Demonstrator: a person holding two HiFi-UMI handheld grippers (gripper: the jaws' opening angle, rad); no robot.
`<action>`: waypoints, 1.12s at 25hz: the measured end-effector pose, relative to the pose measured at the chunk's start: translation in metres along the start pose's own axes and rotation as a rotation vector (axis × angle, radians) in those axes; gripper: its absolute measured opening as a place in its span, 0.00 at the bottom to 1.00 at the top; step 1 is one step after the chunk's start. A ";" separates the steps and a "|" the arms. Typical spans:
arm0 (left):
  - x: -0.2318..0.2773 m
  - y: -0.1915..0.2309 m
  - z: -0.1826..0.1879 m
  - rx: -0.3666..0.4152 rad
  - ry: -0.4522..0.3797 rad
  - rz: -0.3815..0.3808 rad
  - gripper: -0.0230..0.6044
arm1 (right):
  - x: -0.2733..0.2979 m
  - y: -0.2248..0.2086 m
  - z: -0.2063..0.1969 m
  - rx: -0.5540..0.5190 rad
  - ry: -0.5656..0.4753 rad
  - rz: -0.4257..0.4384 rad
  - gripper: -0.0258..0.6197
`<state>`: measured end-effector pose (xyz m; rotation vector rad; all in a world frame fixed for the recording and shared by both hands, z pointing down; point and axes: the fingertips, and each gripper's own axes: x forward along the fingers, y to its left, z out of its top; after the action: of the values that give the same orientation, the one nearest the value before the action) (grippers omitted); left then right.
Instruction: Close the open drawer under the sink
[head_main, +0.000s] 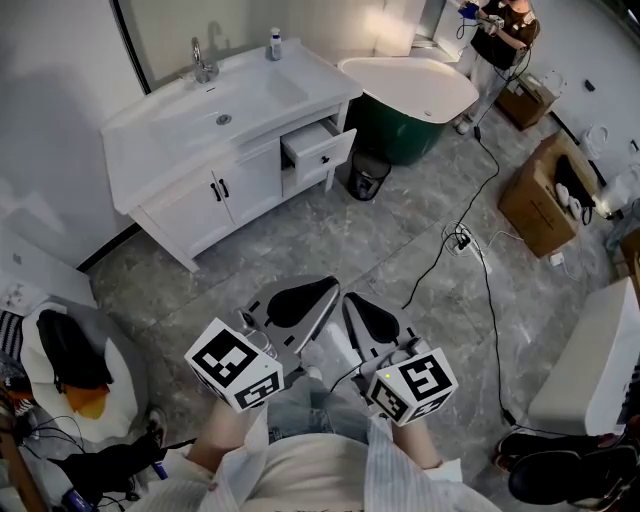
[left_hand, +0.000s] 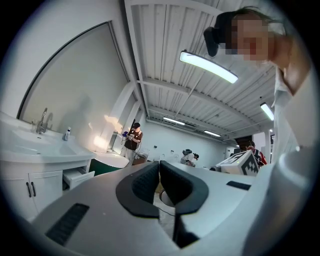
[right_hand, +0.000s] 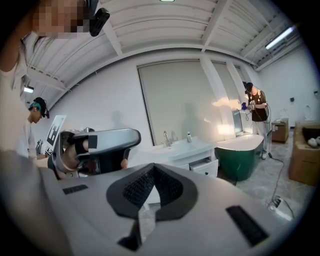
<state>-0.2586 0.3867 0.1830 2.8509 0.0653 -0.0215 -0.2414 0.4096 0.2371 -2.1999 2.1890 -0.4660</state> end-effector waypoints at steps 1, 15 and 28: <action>0.003 0.000 -0.001 -0.003 0.000 0.001 0.07 | 0.000 -0.003 0.000 0.000 0.001 0.002 0.05; 0.054 0.070 0.011 -0.012 -0.003 0.009 0.07 | 0.065 -0.057 0.013 0.023 0.022 0.011 0.05; 0.110 0.194 0.047 -0.012 0.011 0.014 0.07 | 0.185 -0.117 0.048 0.062 0.045 0.001 0.05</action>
<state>-0.1404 0.1924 0.1906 2.8392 0.0475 -0.0032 -0.1199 0.2218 0.2540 -2.1782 2.1660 -0.5801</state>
